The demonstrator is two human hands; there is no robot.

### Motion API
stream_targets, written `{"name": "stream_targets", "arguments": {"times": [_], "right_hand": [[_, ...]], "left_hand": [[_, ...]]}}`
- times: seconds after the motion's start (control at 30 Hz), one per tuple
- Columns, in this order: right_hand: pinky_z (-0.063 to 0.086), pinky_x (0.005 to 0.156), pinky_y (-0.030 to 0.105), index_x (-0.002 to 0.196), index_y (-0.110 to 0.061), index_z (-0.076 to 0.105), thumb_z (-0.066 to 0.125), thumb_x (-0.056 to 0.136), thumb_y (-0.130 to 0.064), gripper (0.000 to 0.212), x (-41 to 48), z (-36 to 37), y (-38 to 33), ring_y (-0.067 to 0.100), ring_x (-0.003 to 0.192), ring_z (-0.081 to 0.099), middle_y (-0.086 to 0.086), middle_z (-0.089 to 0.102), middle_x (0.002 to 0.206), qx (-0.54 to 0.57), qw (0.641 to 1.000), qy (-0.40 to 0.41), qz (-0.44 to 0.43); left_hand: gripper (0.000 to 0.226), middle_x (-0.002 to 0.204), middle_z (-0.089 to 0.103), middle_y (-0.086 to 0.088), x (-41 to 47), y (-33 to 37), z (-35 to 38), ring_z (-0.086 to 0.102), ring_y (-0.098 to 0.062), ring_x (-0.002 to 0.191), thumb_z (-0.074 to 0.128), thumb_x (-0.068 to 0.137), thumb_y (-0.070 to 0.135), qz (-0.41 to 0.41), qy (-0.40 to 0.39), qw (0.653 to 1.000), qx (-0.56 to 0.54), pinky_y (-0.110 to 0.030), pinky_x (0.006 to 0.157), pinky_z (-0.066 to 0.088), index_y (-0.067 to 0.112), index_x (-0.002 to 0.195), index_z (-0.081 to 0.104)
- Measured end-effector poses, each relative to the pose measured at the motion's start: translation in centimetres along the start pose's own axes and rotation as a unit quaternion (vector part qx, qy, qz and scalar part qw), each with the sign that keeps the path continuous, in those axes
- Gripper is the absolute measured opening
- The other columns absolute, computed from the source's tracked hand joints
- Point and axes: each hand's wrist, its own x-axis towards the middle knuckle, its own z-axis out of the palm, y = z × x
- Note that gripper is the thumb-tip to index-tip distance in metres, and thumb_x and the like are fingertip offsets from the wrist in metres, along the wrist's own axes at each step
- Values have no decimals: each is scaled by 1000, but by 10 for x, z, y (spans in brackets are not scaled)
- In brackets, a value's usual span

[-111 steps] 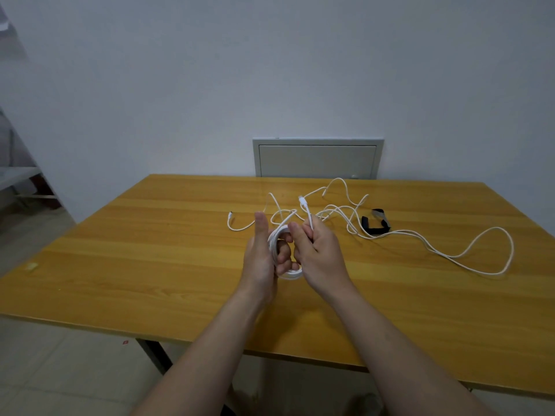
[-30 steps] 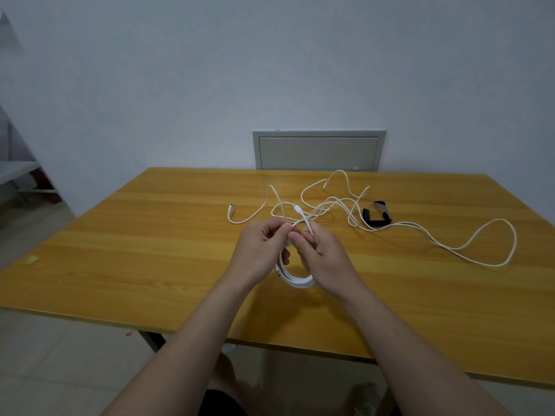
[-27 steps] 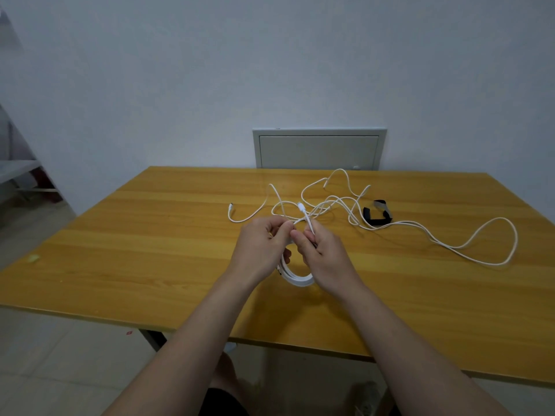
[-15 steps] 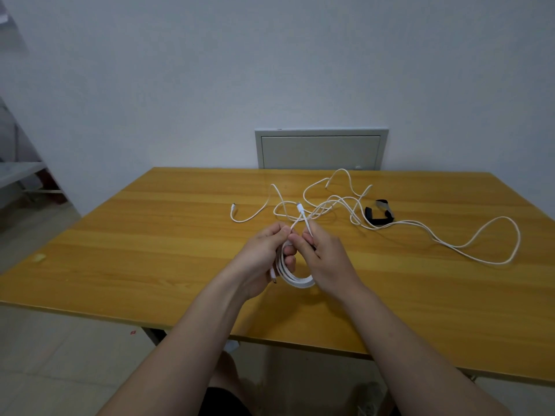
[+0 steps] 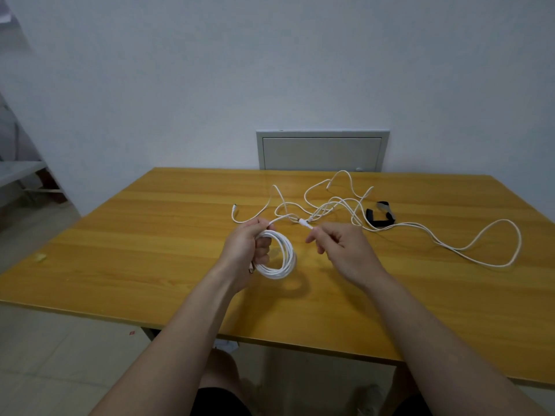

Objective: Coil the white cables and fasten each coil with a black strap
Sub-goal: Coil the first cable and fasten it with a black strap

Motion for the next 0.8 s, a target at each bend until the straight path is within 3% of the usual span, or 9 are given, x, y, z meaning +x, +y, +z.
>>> {"name": "stream_targets", "arguments": {"times": [0.17, 0.27, 0.33, 0.4, 0.5, 0.57, 0.63, 0.7, 0.8], "right_hand": [[40, 74, 29, 90, -22, 80, 68, 97, -28, 15, 1, 1, 8, 5, 79, 58, -13, 69, 80, -52, 995, -73, -52], [39, 90, 44, 92, -39, 77, 66, 94, -43, 11, -1, 7, 12, 9, 90, 58, -21, 71, 86, -94, 991, -67, -71], [36, 94, 49, 93, -41, 76, 67, 94, -42, 9, -2, 9, 8, 13, 94, 56, -20, 71, 90, -101, 989, -72, -79], [42, 90, 48, 94, -31, 78, 67, 94, -34, 11, -2, 10, 2, 14, 92, 58, -17, 71, 91, -77, 987, -89, -111], [49, 78, 29, 102, -15, 80, 68, 95, -11, 15, 0, 6, -11, 11, 84, 61, -3, 70, 90, 31, 985, -117, -120], [50, 76, 29, 104, -11, 80, 67, 95, -5, 17, -1, 5, -16, 13, 84, 62, 2, 70, 90, 62, 984, -117, -115], [52, 81, 34, 106, -12, 80, 67, 96, -6, 18, -1, 5, -16, 16, 88, 63, 3, 70, 92, 81, 982, -123, -116], [48, 87, 31, 106, -19, 81, 69, 95, -11, 18, -1, 5, -15, 15, 94, 59, -3, 68, 95, 66, 984, -120, -115], [41, 78, 22, 97, -27, 82, 71, 93, -11, 20, 1, 5, -14, 10, 86, 48, -9, 52, 86, 39, 989, -98, -104]], "left_hand": [[27, 55, 28, 4, 2, 6, 3, 19, -6, 40, 46, 102, 12, -48, -3, 991, -128, -19, 38, 17, 10, 78, 57], [26, 55, 27, 5, 2, 7, 5, 19, -6, 37, 47, 103, 15, -69, -23, 980, -183, -18, 36, 17, 10, 78, 54], [27, 54, 27, 5, 3, 5, 6, 19, -5, 37, 47, 103, 16, -72, -25, 980, -186, -18, 36, 17, 10, 78, 54], [27, 54, 27, 5, 3, 3, 7, 19, -5, 37, 47, 104, 17, -79, -26, 979, -187, -18, 36, 17, 11, 78, 54], [26, 55, 27, 5, 4, -1, 9, 19, -5, 37, 47, 104, 18, -87, -26, 974, -206, -18, 39, 13, 12, 79, 54], [25, 55, 26, 5, 5, -3, 10, 19, -5, 37, 47, 104, 18, -85, -28, 971, -220, -18, 39, 13, 12, 80, 53], [26, 54, 27, 5, 4, -3, 13, 20, -4, 35, 47, 105, 19, -85, -32, 968, -236, -17, 36, 15, 12, 80, 52], [30, 52, 28, 5, 3, -4, 16, 22, -5, 34, 47, 105, 20, -91, -37, 963, -250, -16, 32, 19, 12, 76, 51], [36, 51, 28, 5, 1, -4, 21, 25, -6, 32, 46, 106, 20, -97, -37, 958, -267, -16, 30, 22, 11, 71, 49]]}}
